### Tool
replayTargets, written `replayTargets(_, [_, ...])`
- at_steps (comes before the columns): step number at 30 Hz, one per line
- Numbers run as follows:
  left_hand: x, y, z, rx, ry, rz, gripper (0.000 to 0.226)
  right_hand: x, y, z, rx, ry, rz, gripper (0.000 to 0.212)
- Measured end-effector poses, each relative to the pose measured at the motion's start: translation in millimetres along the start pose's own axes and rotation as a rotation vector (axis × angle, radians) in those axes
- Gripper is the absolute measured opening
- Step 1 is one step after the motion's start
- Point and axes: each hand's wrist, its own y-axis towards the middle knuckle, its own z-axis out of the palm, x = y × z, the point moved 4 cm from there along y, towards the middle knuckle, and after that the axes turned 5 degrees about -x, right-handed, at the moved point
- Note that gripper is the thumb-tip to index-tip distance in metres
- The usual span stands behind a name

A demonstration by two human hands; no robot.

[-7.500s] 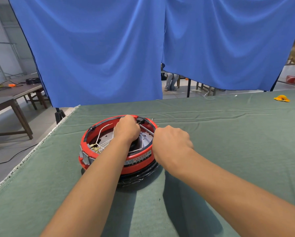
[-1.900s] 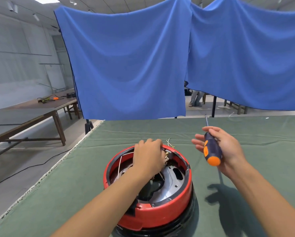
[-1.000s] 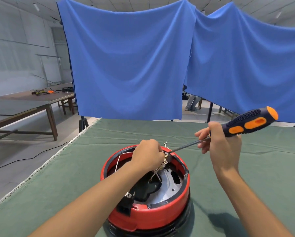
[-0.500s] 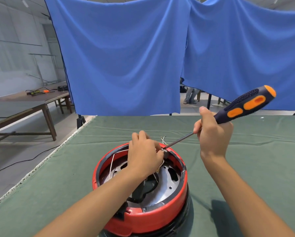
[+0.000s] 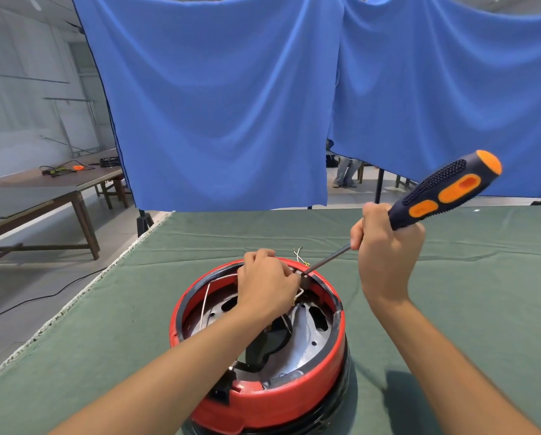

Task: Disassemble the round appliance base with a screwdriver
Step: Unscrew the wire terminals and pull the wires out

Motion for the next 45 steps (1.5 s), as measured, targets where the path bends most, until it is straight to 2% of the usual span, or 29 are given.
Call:
replayTargets(6, [-3.8, 3.1, -4.3, -0.004, 0.026, -0.025, 0.019, -2.3, -5.3, 2.8, 0.002, 0.041, -0.01, 0.035])
replayTargets(12, [-1.6, 11.4, -1.9, 0.028, 0.022, -0.093, 0.015, -1.5, -7.1, 5.3, 0.039, -0.032, -0.066, 0.038])
replayTargets(19, [1.7, 8.4, 2.4, 0.032, -0.056, -0.118, 0.011, -16.2, 6.7, 7.9, -0.028, -0.045, 0.048, 0.036])
replayTargets(22, [0.8, 5.7, 5.3, 0.033, -0.078, -0.108, 0.01, -26.5, 2.3, 17.4, -0.001, -0.114, 0.09, 0.035])
replayTargets(25, [1.1, 5.3, 6.8, 0.031, -0.096, -0.105, 0.011, -22.9, 6.9, 19.9, 0.014, -0.131, 0.078, 0.037])
replayTargets(30, [2.3, 7.9, 5.2, 0.026, -0.085, -0.091, 0.012, 1.2, 18.2, 8.6, 0.008, -0.005, 0.014, 0.032])
replayTargets(45, [1.3, 4.3, 4.4, 0.031, -0.08, -0.073, 0.016, 2.0, 8.6, 11.4, 0.059, -0.074, -0.062, 0.033])
